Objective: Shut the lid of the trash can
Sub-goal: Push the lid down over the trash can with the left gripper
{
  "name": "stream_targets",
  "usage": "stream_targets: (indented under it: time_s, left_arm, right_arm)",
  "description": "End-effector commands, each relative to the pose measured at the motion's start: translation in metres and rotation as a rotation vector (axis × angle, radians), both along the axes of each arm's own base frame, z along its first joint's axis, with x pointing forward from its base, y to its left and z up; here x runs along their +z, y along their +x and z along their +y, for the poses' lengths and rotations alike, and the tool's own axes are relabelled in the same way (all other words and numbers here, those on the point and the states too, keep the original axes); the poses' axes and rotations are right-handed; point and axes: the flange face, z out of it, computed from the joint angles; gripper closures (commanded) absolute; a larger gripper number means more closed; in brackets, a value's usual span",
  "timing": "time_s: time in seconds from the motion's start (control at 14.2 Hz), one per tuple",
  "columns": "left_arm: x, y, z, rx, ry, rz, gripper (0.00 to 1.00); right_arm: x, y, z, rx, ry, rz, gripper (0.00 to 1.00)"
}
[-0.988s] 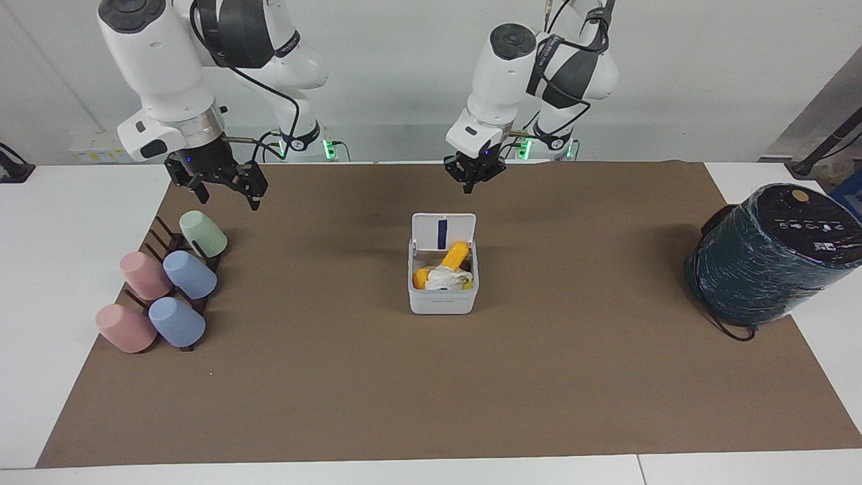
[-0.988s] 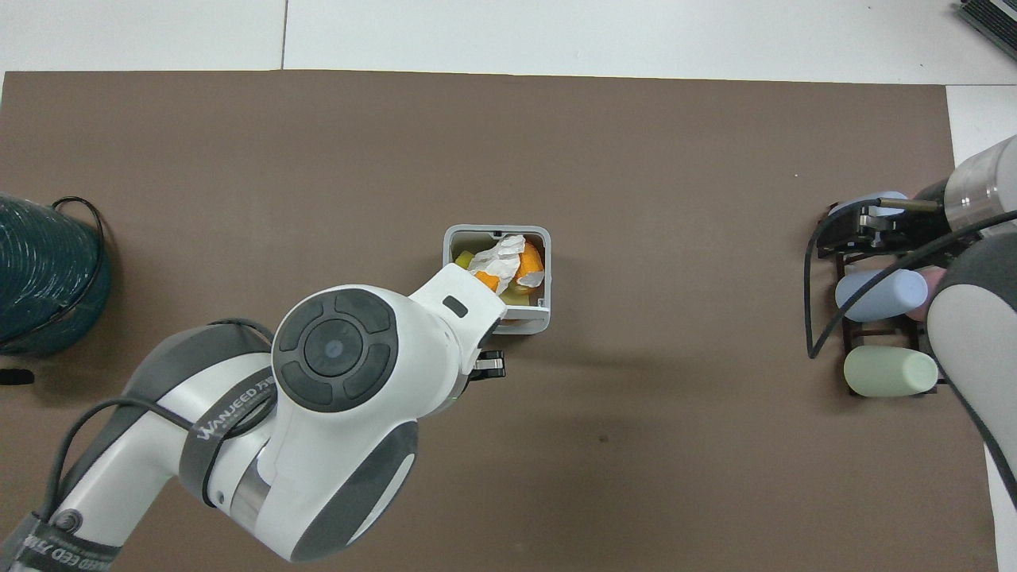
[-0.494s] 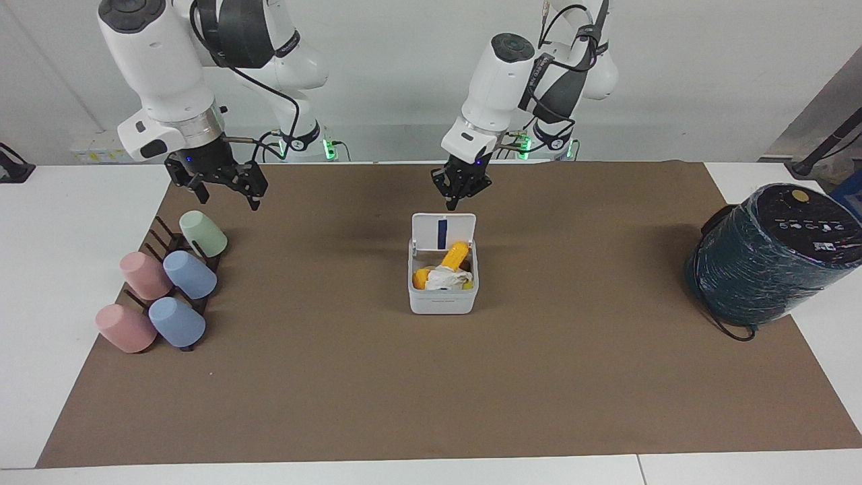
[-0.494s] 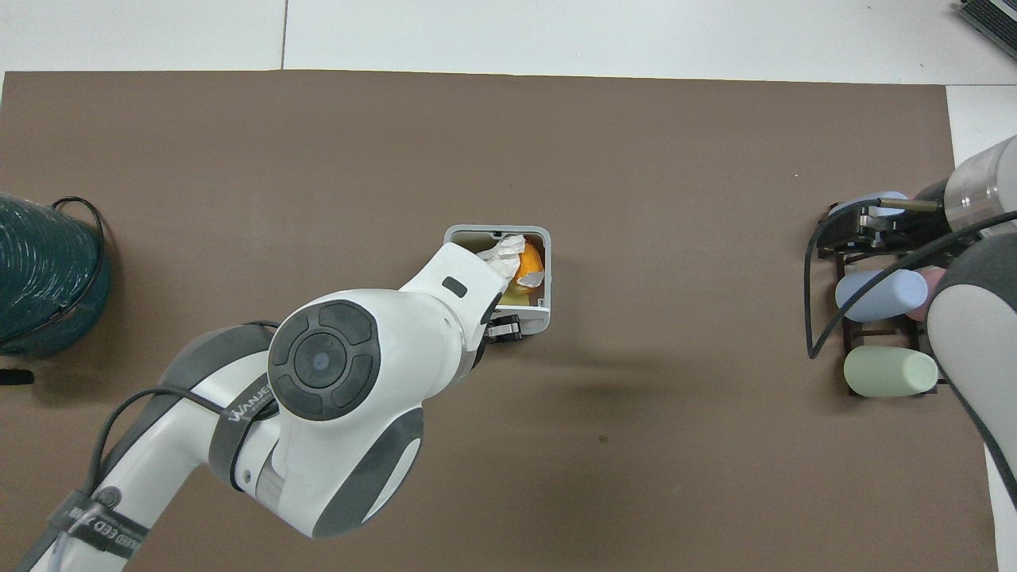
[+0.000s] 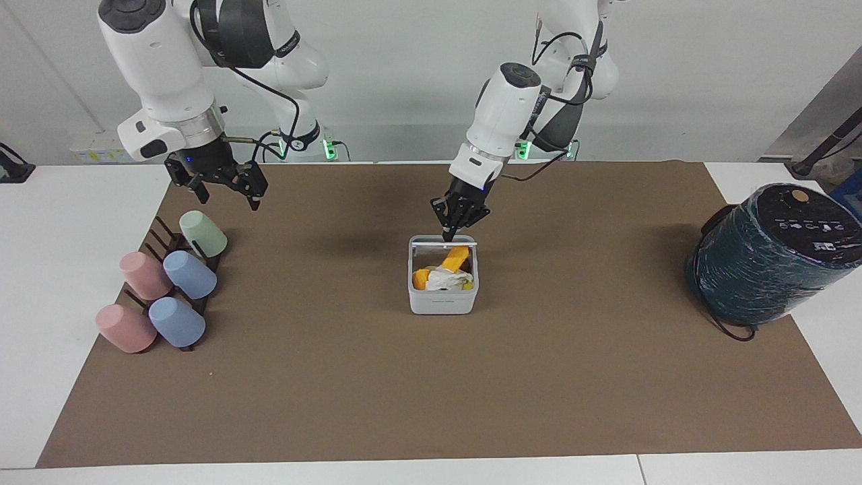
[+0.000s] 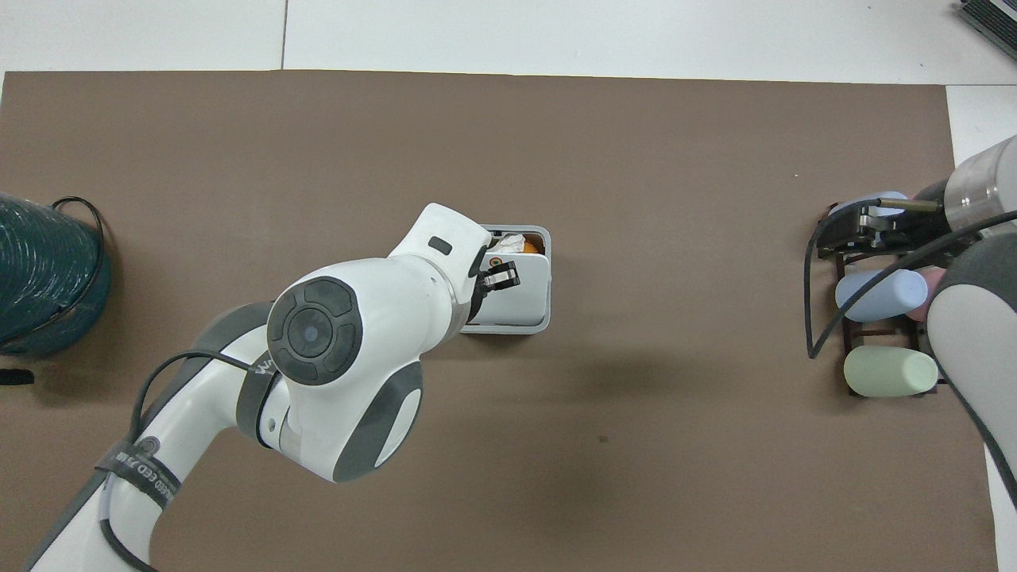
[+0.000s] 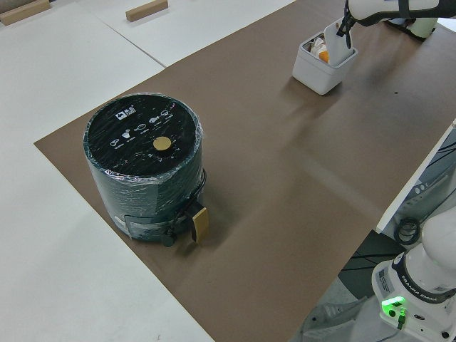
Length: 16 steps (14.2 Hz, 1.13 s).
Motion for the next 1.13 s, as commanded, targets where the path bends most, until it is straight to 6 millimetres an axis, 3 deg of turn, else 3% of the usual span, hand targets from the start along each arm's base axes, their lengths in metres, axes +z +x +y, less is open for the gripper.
stream_targets:
  time_s: [0.0,0.21,0.42,0.71,1.06]
  left_arm:
    - [-0.002,0.018,0.001,0.043,-0.042,-0.022,1.0]
    - [-0.017,0.026,-0.005,0.049,-0.04,-0.029,1.0]
    - [-0.045,0.042,-0.018,0.055,-0.033,-0.037,1.0]
    - [-0.058,0.048,-0.017,0.062,-0.032,-0.05,1.0]
    - [-0.093,0.05,-0.025,0.047,-0.006,-0.042,1.0]
  right_arm:
    - [0.001,-0.006,-0.002,0.012,0.01,0.004,0.0]
    - [0.001,-0.006,-0.002,0.012,0.009,0.003,0.0]
    - [0.001,-0.006,-0.002,0.012,0.009,0.003,0.0]
    - [0.001,-0.006,-0.002,0.013,0.009,0.004,0.0]
    - [0.001,-0.006,-0.002,0.012,0.01,0.004,0.0]
